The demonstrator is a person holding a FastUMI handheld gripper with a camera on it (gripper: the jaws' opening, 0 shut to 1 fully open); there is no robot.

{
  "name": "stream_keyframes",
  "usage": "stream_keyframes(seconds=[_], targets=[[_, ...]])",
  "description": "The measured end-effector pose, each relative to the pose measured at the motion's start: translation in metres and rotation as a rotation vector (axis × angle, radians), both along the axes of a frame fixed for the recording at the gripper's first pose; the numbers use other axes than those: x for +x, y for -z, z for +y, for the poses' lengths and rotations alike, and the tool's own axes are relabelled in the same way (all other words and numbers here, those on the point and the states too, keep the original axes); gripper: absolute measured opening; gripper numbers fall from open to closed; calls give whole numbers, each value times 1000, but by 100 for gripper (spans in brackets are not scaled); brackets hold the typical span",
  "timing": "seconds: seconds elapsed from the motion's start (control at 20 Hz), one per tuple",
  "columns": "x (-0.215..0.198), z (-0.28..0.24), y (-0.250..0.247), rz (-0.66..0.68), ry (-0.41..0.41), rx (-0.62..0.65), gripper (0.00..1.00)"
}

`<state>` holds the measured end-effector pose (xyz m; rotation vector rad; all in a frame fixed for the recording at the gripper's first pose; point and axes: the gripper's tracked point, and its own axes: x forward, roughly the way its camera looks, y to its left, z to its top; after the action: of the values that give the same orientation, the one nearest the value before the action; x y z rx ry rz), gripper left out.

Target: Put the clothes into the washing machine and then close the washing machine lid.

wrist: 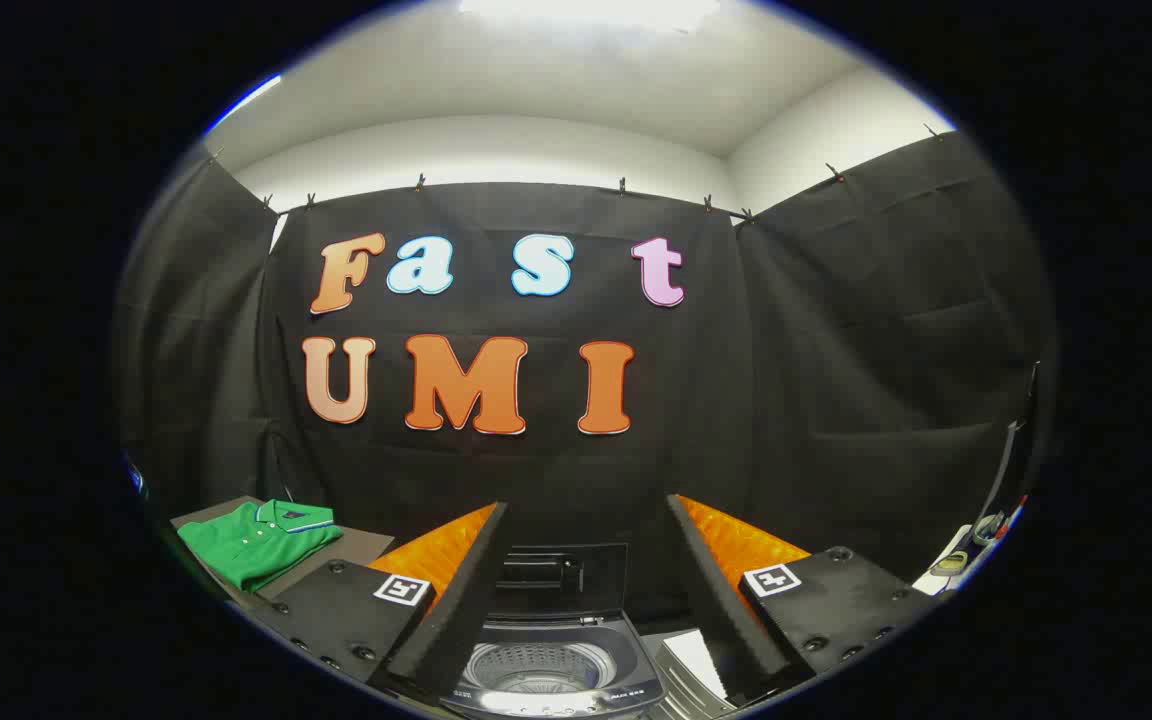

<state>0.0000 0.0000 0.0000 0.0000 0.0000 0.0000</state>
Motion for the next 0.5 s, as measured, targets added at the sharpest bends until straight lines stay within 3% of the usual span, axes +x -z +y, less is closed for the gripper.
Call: stream_keyframes(seconds=[0.5], targets=[[-2,20,-6,1,40,-11,97]])
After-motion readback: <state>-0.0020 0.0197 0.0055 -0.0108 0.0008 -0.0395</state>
